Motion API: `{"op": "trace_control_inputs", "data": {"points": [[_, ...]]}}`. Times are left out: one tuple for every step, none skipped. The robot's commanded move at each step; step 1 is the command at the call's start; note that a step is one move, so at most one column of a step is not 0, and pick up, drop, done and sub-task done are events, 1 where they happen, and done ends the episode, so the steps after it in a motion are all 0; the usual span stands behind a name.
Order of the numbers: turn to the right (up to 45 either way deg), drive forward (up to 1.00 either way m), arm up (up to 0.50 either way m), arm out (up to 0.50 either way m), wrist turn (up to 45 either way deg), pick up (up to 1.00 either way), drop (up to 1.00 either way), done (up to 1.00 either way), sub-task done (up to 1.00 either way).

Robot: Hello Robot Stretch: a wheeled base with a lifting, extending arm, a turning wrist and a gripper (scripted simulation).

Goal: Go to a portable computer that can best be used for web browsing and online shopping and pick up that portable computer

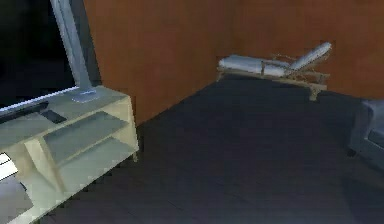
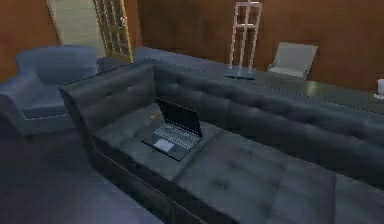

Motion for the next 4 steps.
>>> {"op": "trace_control_inputs", "data": {"points": [[45.0,0.00,0.00,0.00,0.0,0.00,0.00,0.00,0.00],[6.0,0.00,0.00,0.00,0.0,0.00,0.00,0.00,0.00],[0.0,0.80,0.00,0.00,0.0,0.00,0.00,0.00,0.00],[-12.0,0.00,0.00,0.00,0.0,0.00,0.00,0.00,0.00]]}}
